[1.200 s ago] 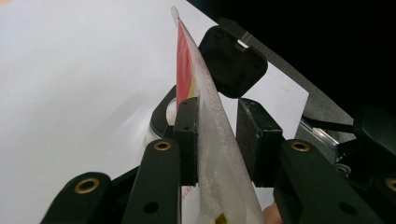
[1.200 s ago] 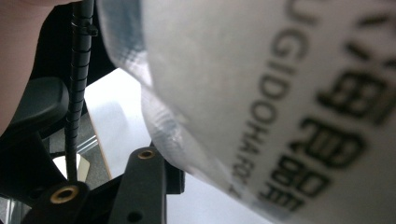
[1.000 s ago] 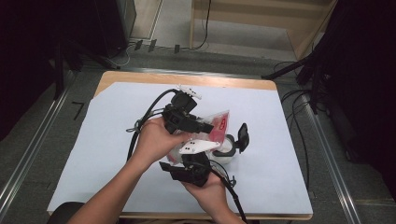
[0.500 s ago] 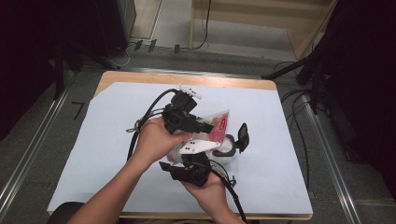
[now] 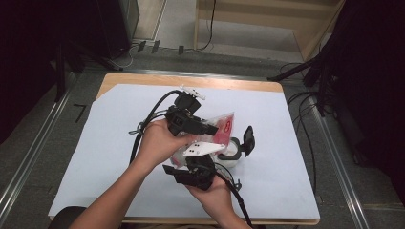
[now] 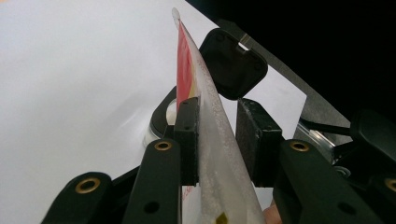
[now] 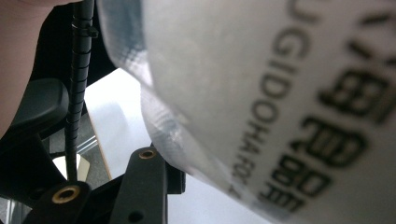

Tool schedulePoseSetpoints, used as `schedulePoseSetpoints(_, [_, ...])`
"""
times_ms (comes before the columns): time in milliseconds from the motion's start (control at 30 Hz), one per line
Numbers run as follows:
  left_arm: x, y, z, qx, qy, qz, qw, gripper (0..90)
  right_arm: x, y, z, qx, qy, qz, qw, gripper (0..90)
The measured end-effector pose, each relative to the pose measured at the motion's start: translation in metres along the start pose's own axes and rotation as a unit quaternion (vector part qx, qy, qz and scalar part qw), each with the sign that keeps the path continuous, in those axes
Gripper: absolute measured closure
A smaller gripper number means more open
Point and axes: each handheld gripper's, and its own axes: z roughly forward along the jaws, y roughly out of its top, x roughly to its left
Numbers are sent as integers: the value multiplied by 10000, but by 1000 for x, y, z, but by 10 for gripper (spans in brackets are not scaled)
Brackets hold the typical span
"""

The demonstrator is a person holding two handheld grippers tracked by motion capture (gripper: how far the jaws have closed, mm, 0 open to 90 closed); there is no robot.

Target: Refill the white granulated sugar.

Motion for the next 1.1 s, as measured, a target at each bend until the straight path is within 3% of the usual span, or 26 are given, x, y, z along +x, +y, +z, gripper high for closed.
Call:
schedulePoseSetpoints(867, [13,13,4,286,-50,-244,9993,718,-5,7,2,23,-72,73,9999,642])
schedulePoseSetpoints(1100, [15,12,1,190,-58,-252,9995,725,-5,10,5,0,-92,64,9999,643])
